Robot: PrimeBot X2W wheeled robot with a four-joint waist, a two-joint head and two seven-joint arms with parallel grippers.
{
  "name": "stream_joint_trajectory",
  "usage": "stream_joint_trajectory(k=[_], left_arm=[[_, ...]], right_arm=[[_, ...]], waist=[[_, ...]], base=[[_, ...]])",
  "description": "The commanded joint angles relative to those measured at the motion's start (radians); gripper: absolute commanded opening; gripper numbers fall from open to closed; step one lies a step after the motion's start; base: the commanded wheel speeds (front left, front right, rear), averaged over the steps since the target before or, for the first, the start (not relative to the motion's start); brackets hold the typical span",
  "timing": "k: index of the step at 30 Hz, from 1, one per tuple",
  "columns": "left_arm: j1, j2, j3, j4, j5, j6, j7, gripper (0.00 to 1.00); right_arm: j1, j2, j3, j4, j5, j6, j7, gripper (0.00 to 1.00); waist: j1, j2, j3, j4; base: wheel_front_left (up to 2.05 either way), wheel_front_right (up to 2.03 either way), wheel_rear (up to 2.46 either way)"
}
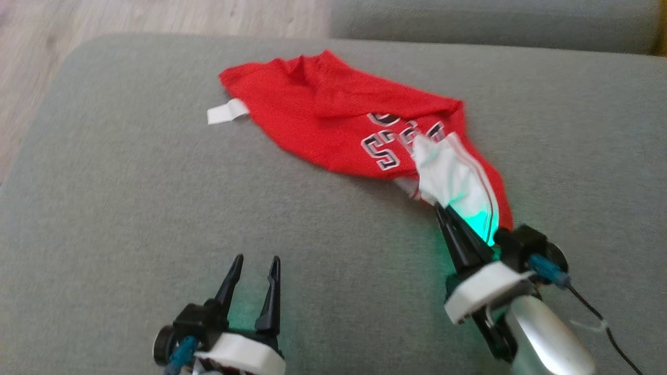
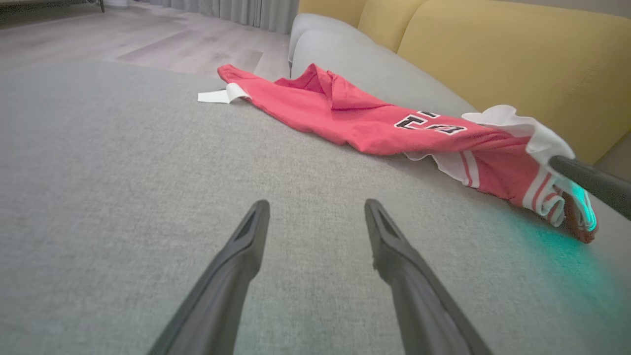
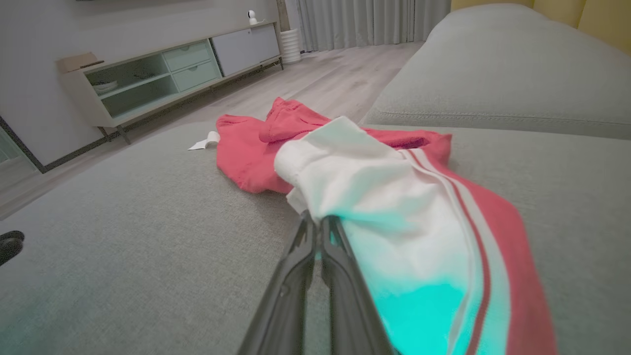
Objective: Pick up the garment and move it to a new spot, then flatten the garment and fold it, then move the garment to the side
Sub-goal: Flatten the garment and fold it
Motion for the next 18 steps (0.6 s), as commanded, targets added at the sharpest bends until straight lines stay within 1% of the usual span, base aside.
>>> stream_joint_trajectory(k=[1, 4, 7, 11, 12, 16, 17, 18], left_arm=[[0.002, 0.000, 0.043, -0.017, 0.008, -0.005, -0.010, 1.00], [0.015, 0.000, 0.054, -0.015, 0.010, -0.010, -0.010, 1.00], [0.026, 0.000, 0.066, -0.010, 0.011, -0.014, -0.010, 1.00], [0.035, 0.000, 0.077, -0.007, 0.014, -0.019, -0.010, 1.00], [0.035, 0.000, 0.077, -0.007, 0.014, -0.019, -0.010, 1.00], [0.031, 0.000, 0.087, -0.006, 0.018, -0.020, -0.010, 1.00], [0.026, 0.000, 0.086, -0.006, 0.018, -0.020, -0.010, 1.00], [0.018, 0.000, 0.084, -0.006, 0.017, -0.020, -0.010, 1.00]], right_arm=[[0.016, -0.018, 0.026, -0.059, 0.012, 0.007, -0.004, 0.00], [0.070, -0.050, 0.059, -0.101, 0.037, 0.007, -0.004, 0.00], [0.114, -0.080, 0.069, -0.096, 0.051, 0.007, -0.004, 0.00], [0.156, -0.116, 0.030, -0.062, 0.064, 0.007, -0.004, 0.00], [0.156, -0.116, 0.030, -0.062, 0.064, 0.007, -0.004, 0.00], [0.165, -0.156, -0.046, -0.047, 0.055, 0.007, -0.004, 0.00], [0.161, -0.160, -0.065, -0.048, 0.056, 0.007, -0.004, 0.25], [0.154, -0.162, -0.080, -0.053, 0.055, 0.007, -0.004, 0.95]], waist=[[0.0000, -0.0001, -0.048, -0.045], [0.0000, -0.0001, -0.076, -0.071], [0.0000, -0.0001, -0.094, -0.091], [0.0000, -0.0001, -0.106, -0.108], [0.0000, -0.0001, -0.106, -0.108], [0.0000, -0.0001, -0.095, -0.124], [0.0000, -0.0001, -0.090, -0.127], [0.0000, -0.0001, -0.082, -0.131]], base=[[0.00, 0.00, 0.00], [0.00, 0.00, 0.00], [0.00, 0.00, 0.00], [0.00, 0.00, 0.00], [0.00, 0.00, 0.00], [0.00, 0.00, 0.00], [0.00, 0.00, 0.00], [0.00, 0.00, 0.00]])
